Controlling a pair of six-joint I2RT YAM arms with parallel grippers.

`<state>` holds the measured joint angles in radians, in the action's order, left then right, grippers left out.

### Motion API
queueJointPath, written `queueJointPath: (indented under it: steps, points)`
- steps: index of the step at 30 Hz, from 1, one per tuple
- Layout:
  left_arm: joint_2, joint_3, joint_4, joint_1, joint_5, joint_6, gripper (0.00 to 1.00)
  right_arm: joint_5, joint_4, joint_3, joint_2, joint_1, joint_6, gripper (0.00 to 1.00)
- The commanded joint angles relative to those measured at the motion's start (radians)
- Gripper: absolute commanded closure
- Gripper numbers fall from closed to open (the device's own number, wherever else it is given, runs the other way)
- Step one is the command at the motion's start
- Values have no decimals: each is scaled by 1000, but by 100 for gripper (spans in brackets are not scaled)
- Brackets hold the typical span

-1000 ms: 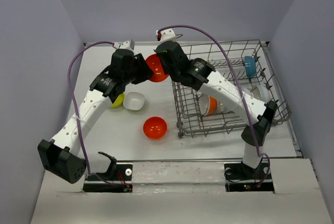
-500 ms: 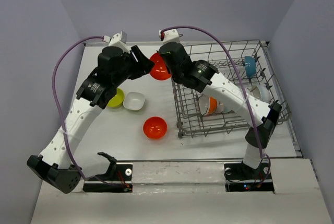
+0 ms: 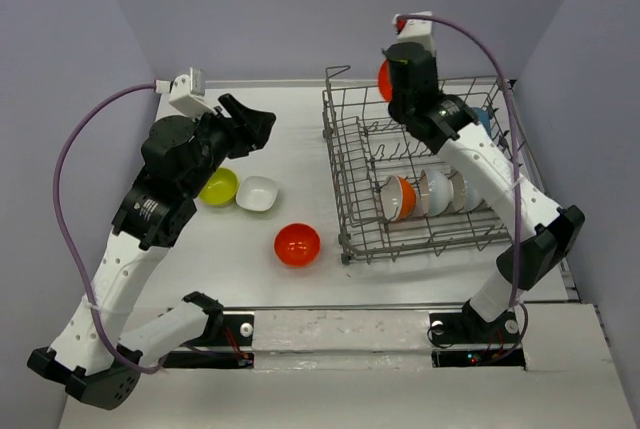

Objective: Load the bowls into the dish rack
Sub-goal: Pass from the left arm to the right, then insert the bowl into the dish rack.

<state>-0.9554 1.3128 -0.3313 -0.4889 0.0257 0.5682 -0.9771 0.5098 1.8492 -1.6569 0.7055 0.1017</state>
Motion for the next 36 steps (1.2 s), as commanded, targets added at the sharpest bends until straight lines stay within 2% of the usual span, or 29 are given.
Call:
queueJointPath:
  steps: [1, 4, 8, 11, 14, 18, 21, 26, 29, 33, 36]
  points:
    - [12, -56, 98, -4, 19, -48, 35, -103, -223, -54, 62, -182, 105, 99]
    - [12, -98, 130, -4, 5, -54, 35, -117, -382, -123, 42, -254, 215, 99]
    - [17, -159, 173, -4, -4, -64, 35, -170, -722, -195, -26, -299, 508, 99]
    - [14, -182, 176, -4, -3, -85, 35, -193, -882, -217, -82, -321, 656, 99]
    - [17, -201, 175, -4, 11, -112, 35, -199, -1265, -260, -153, -321, 1004, 99]
    - [14, -193, 146, -2, 17, -133, 34, -181, -1500, -286, -239, -321, 1229, 99]
    - [9, -179, 115, -2, 25, -165, 34, -175, -1594, -283, -293, -321, 1321, 99]
    - [4, -172, 100, -2, 75, -215, 32, -198, -1619, -277, -337, -321, 1385, 99]
    - [-2, -196, 118, -8, 57, -208, 32, -213, -1523, -310, -316, -321, 1336, 99]
    - [-25, -210, 124, -8, 39, -205, 30, -235, -1271, -332, -259, -321, 1149, 99]
    - [-22, -219, 135, -8, 22, -202, 30, -256, -1257, -341, -271, -321, 1173, 99]
